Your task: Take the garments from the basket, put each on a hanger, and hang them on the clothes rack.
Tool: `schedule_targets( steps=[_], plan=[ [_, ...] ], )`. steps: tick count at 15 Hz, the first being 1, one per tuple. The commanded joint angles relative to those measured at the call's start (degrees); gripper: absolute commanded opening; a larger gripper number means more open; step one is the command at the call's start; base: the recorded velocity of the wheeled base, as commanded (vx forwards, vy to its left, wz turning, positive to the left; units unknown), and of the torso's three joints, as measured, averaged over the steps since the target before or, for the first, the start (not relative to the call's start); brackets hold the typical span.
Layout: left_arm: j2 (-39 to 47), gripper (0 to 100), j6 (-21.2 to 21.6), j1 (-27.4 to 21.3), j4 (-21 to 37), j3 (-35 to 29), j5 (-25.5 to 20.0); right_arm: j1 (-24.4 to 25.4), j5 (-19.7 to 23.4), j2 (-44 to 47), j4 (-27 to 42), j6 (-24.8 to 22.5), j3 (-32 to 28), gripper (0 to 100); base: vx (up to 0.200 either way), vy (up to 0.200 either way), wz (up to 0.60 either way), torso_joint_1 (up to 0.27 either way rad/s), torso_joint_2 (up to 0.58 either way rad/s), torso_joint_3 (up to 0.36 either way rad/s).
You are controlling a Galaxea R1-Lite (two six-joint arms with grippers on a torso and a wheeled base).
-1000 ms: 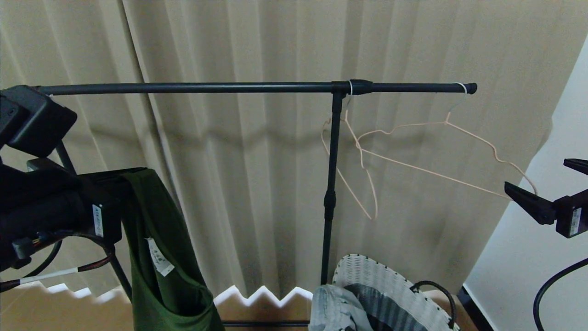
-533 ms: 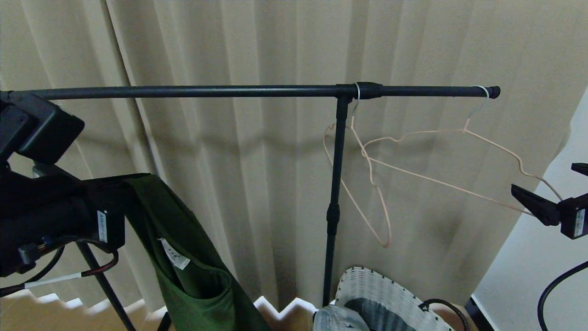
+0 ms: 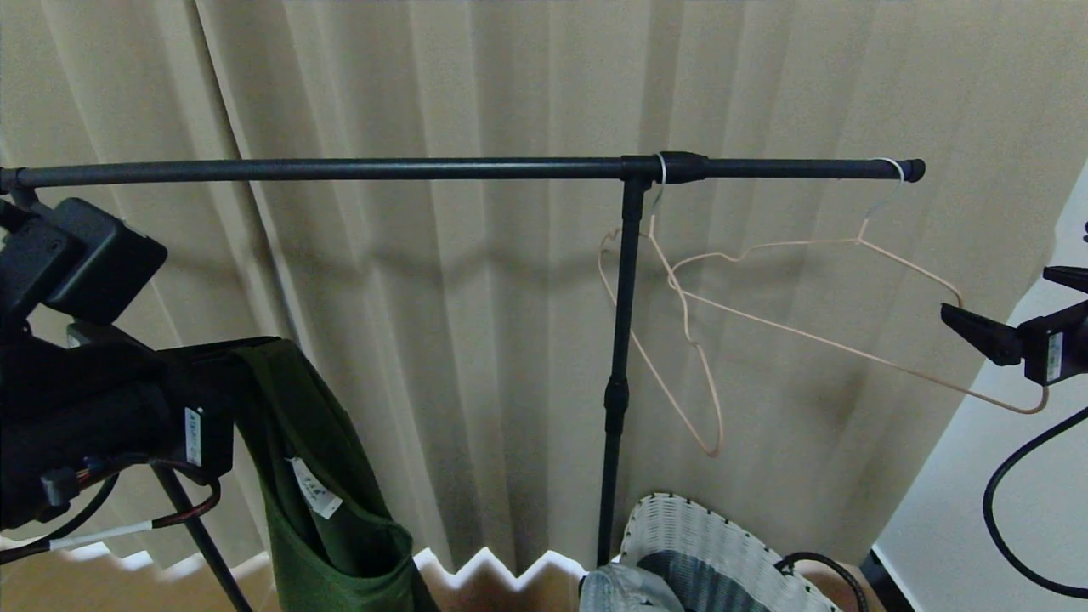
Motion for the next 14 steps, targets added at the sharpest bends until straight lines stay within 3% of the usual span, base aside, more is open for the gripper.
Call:
schedule_targets(
  steps=[1, 7, 12, 14],
  plan=[
    [-0.14, 0, -0.01, -0.01, -0.01, 0.39, 0.01, -0.07, 1.05, 5.21, 0.25, -0.27, -2.86, 100, 0.0, 0.0, 0.0, 0.0, 0.0, 0.0],
    [-2.68, 0, 0.26, -0.44, 0.08, 1.01, -0.08, -0.07, 2.02, 11.72, 7.2, -0.01, -9.01, 100, 0.0, 0.0, 0.0, 0.0, 0.0, 0.0],
    [-2.68, 0, 0.26, -0.44, 0.08, 1.27, -0.08, -0.07, 5.62, 13.3, 7.46, 0.16, -9.28, 100, 0.0, 0.0, 0.0, 0.0, 0.0, 0.0],
    [-2.68, 0, 0.26, -0.44, 0.08, 1.27, -0.08, -0.07, 9.57, 12.95, 8.16, 0.16, -8.75, 100, 0.0, 0.0, 0.0, 0.0, 0.0, 0.0]
  ],
)
